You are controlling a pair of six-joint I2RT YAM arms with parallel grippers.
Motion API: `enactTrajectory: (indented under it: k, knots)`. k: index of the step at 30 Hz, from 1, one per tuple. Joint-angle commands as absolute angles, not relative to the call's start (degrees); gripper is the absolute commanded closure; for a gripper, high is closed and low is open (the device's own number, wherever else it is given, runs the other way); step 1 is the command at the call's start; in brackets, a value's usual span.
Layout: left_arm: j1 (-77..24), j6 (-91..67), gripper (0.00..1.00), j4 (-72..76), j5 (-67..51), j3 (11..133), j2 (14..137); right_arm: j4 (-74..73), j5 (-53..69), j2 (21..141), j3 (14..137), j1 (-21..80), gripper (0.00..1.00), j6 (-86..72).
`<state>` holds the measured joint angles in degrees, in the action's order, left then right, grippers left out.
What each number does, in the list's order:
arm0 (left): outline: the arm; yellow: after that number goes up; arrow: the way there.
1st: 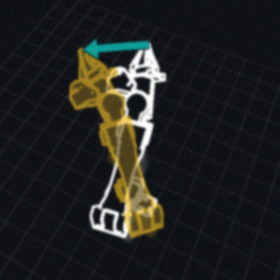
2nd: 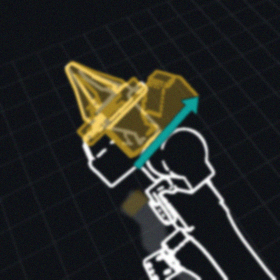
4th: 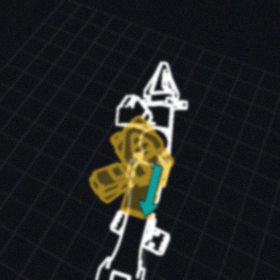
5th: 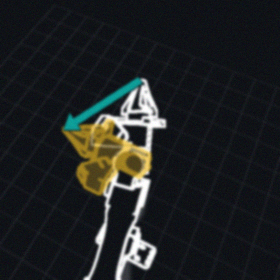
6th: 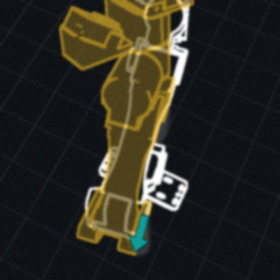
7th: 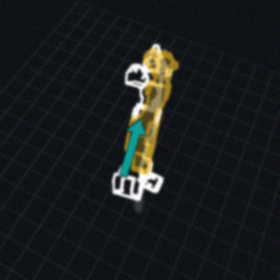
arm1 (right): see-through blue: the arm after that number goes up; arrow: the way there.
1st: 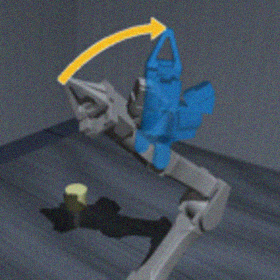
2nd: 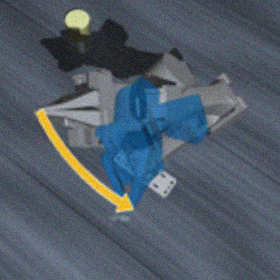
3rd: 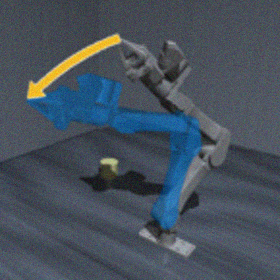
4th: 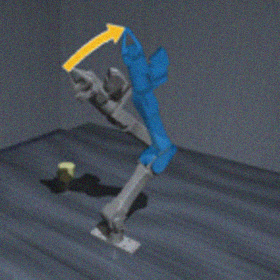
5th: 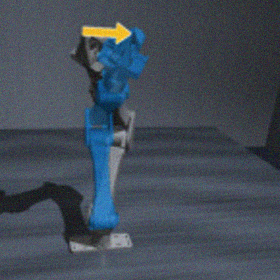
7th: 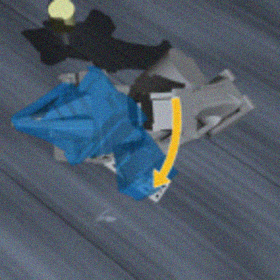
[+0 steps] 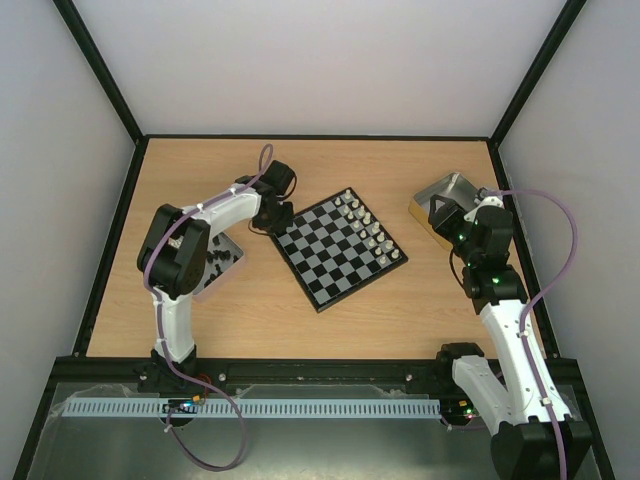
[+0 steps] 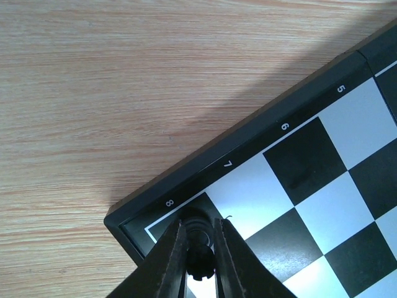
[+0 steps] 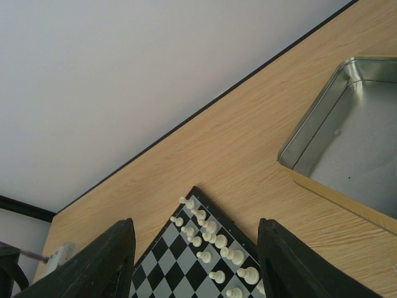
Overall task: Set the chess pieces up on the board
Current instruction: Place the chess piece on the chessboard, then pick up the chess piece from the storage box.
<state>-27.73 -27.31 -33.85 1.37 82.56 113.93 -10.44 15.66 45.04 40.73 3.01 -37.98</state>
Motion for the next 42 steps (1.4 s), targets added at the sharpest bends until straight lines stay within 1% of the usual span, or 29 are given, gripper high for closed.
enactTrajectory:
  k: [1,3,5,7,10,12,15,17,26,32,35,37,40,42]
  knots:
    - [-28.12,-26.37,0.84,-37.58,-0.25,82.37,114.17,-10.11,14.84,44.65,39.99,2.86,0.46,-38.26]
    - [-28.12,-26.28,0.83,-37.72,-0.03,82.32,114.17,-10.15,14.94,44.65,39.99,2.9,0.45,-38.35]
    - [-28.12,-26.28,0.79,-37.79,0.0,82.38,114.1,-10.11,14.94,44.63,39.88,2.88,0.44,-38.48]
    - [-28.12,-26.36,0.73,-37.87,0.08,82.57,113.85,-10.11,15.02,44.62,39.9,2.89,0.44,-38.45]
    - [-28.12,-26.37,0.61,-37.95,0.26,83.76,113.1,-10.21,15.12,44.66,39.82,2.89,0.43,-38.5]
    - [-28.12,-26.37,0.55,-37.8,0.67,84.59,112.22,-10.2,15.2,44.74,39.81,2.85,0.42,-38.38]
    - [-27.84,-26.64,0.52,-37.88,2.07,85.11,110.23,-10.43,15.66,45.12,39.77,2.85,0.39,-38.3]
    - [-27.46,-27.28,0.5,-37.35,3.23,84.19,107.97,-10.52,16.17,45.47,39.9,2.88,0.33,-38.27]
    - [-23.82,-33.45,0.48,-25.8,10.78,66.63,87.89,-9.17,16.5,46.22,39.37,2.88,0.0,-38.51]
    - [-16.78,-39.41,0.47,-23.26,11.27,53.58,77.52,-7.56,16.2,45.79,38.34,2.9,0.02,-40.4]
    - [-11.54,-41.71,0.49,-22.42,10.81,47.75,73.52,-7.02,16.38,46.68,38.4,2.87,0.01,-41.28]
    - [-7.98,-42.58,0.52,-21.66,9.66,44.43,71.65,-6.63,16.86,47.43,38.53,2.9,0.0,-42.02]
    - [-3.92,-42.32,0.61,-20.44,5.95,41.56,71.67,-5.96,17.71,48.78,38.52,2.89,0.04,-42.97]
    - [-3.0,-41.65,0.67,-21.09,5.28,41.44,73.32,-5.67,18.42,49.52,38.67,2.9,0.06,-43.33]
